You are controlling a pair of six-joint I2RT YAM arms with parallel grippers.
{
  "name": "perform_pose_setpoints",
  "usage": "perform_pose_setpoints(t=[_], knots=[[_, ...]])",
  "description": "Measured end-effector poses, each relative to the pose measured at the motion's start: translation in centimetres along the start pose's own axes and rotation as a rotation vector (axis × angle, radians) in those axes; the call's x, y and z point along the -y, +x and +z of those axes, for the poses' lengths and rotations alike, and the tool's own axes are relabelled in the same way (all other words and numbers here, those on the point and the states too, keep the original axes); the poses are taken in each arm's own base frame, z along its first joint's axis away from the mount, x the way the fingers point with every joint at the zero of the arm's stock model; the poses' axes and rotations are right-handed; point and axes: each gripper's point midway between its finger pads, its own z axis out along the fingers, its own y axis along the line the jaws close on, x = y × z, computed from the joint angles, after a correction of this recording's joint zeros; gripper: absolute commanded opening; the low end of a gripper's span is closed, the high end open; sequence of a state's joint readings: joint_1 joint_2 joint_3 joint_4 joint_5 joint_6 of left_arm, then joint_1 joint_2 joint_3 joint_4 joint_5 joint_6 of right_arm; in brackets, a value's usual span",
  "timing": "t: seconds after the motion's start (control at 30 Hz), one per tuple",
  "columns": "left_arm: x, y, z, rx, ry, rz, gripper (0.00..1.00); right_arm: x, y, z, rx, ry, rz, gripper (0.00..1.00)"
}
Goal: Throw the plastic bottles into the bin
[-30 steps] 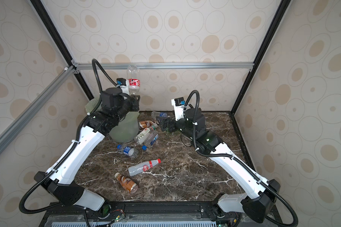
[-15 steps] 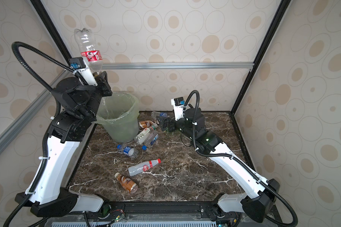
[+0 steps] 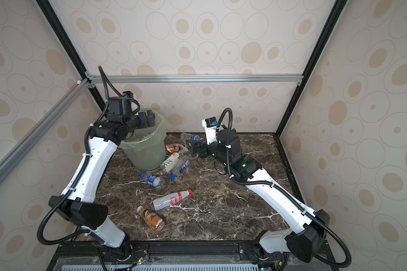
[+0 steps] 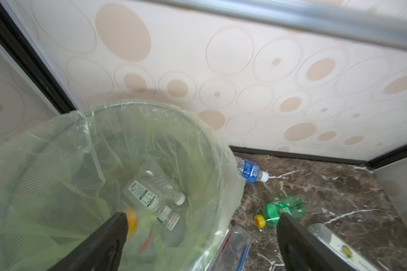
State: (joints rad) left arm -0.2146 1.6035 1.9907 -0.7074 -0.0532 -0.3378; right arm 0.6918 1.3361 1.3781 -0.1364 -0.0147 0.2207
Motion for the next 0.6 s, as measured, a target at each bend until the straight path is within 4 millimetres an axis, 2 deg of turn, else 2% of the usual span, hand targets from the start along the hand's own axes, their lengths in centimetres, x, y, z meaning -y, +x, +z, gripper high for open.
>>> perform_pose_setpoints(t=[0.13, 0.2, 0.27, 0.37, 0.47, 0.6], knots=[[1.0, -4.1, -5.6, 0.151, 0.073, -0.029, 0.99, 0.1, 0.5, 0.5, -0.015, 0.003, 0.003, 1.00], [1.3, -5.1, -7.4, 0.197, 0.100, -0.037, 0.99, 0.2, 0.6, 0.6, -0.018, 0.004, 0.003, 1.00], [1.6, -5.1, -8.1, 0.212, 0.126, -0.042, 0.99, 0.1, 0.6, 0.6, -0.018, 0.004, 0.003, 0.99], [2.2, -3.3, -7.4, 0.177, 0.175, -0.056, 0.99, 0.1, 0.9, 0.6, -0.028, 0.001, 0.000, 0.99], [3.0, 0.7, -5.8, 0.084, 0.234, -0.076, 0.99, 0.2, 1.8, 0.8, -0.051, -0.003, -0.007, 1.00], [4.4, 6.4, -4.1, -0.046, 0.297, -0.099, 0.99, 0.6, 5.1, 1.2, -0.130, -0.008, -0.016, 1.00]])
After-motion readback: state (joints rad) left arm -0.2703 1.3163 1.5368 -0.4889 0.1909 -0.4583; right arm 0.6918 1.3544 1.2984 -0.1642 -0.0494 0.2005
